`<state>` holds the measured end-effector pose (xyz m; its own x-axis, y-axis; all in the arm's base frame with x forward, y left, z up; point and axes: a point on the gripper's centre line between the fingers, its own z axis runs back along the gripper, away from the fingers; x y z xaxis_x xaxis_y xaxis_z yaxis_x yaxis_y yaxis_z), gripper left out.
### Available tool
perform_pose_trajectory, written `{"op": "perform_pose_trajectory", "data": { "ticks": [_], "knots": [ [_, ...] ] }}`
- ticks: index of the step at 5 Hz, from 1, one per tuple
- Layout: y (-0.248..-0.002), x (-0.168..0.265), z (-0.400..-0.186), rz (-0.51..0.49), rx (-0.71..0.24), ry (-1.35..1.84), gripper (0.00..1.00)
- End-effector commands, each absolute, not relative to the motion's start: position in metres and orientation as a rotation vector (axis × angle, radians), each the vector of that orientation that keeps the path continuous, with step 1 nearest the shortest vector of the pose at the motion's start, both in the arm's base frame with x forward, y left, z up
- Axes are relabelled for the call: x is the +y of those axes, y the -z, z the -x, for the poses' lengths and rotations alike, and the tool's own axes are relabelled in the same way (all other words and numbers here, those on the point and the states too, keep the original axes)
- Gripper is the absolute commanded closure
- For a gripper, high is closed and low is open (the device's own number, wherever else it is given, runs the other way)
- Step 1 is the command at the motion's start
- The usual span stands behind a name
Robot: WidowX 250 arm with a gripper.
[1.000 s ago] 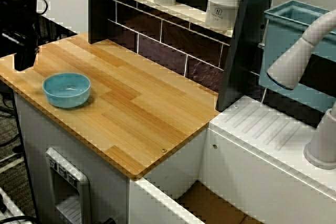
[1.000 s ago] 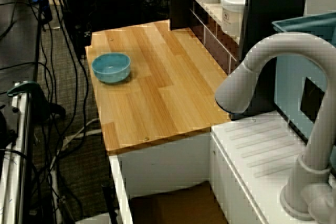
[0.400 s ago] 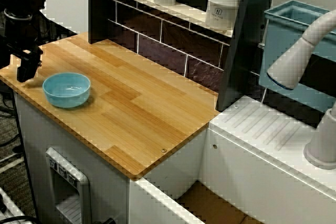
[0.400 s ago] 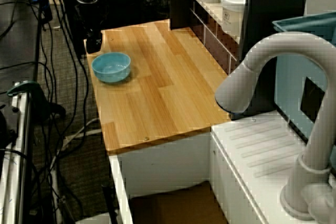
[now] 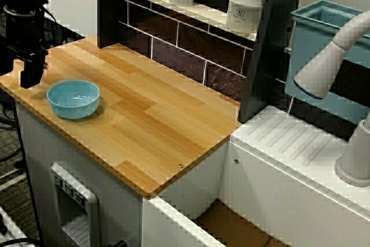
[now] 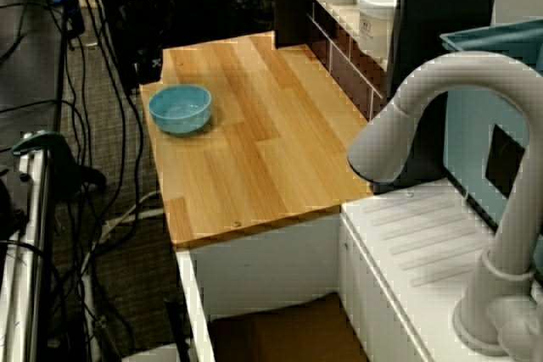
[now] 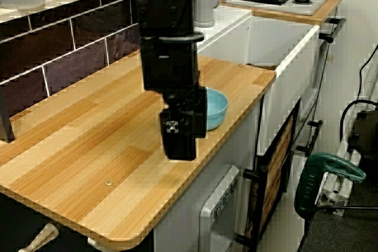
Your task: Push into sink
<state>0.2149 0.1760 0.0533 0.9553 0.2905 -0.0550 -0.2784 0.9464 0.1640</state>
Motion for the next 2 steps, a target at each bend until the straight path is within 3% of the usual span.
{"op": "perform_pose_trajectory", "data": {
  "ticks": [1,2],
  "knots": [
    [-0.0599,0.1672,-0.2222,-0.176,0.044,-0.277,0.0],
    [-0.0583,0.1678,-0.2272,-0.171,0.049,-0.288,0.0]
  ]
}}
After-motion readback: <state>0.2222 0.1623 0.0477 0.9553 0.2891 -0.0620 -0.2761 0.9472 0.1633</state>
